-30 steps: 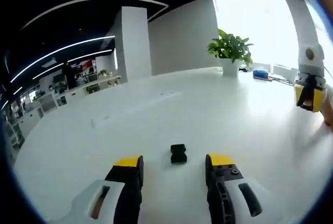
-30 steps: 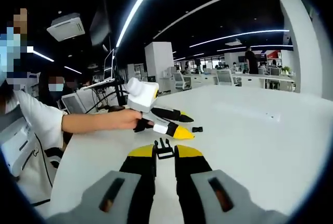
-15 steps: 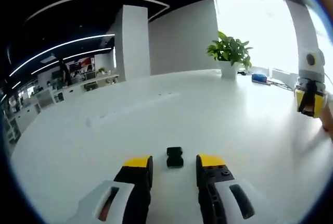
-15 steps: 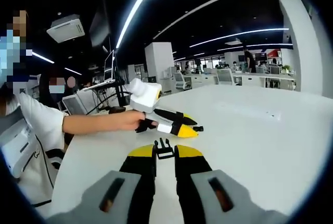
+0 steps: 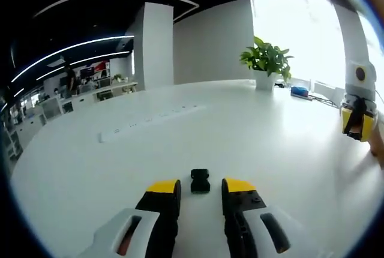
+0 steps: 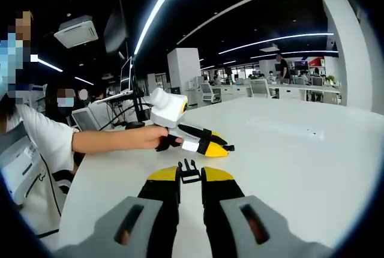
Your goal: Snap the two parts of the plastic buckle together until the buckle closes and remains connected.
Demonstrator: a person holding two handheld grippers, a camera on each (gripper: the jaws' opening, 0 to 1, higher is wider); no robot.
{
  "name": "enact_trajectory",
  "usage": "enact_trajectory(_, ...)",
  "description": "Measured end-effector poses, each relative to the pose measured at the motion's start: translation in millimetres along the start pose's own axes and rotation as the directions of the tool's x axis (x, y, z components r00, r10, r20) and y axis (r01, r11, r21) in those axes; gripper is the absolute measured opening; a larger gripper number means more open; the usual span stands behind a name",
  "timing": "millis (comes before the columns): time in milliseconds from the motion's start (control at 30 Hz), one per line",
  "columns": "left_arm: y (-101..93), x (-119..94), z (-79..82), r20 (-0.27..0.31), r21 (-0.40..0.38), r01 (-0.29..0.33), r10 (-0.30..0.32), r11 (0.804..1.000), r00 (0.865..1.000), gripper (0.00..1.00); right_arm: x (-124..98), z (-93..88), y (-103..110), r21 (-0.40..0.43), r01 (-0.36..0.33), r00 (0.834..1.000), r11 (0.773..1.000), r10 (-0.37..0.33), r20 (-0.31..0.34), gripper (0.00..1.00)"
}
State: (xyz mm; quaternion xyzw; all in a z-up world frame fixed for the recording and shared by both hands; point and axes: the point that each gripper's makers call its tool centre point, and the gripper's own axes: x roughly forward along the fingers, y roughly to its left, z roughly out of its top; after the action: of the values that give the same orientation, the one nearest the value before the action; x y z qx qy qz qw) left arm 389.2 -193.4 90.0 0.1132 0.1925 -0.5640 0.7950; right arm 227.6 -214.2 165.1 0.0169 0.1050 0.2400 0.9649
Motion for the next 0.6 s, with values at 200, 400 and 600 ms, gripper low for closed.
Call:
enact_trajectory(200,-2.5,-1.0,0.8,-0.005,0.013,-0.002,0.002,1.0,1.0,0.24,-0.5,0.3,-1.0,-0.004,0.004,1.0,1.0,-0.004,-0.001,0.12)
enact_trajectory(400,-3.0,-1.3,1.3,-0.008,0.023,0.001,-0.001,1.0,1.0,0.2,-1.0,0.6,-0.2,-0.006,0.004,1.0,1.0,-0.004,0.002,0.12)
enact_trajectory(600,-3.5,-0.9,0.9,-0.006,0.01,0.007,-0.007,1.0,1.0,0.19,-1.4,0.4,-0.4,-0.005,0.006,1.0,1.0,-0.006,0.002,0.12)
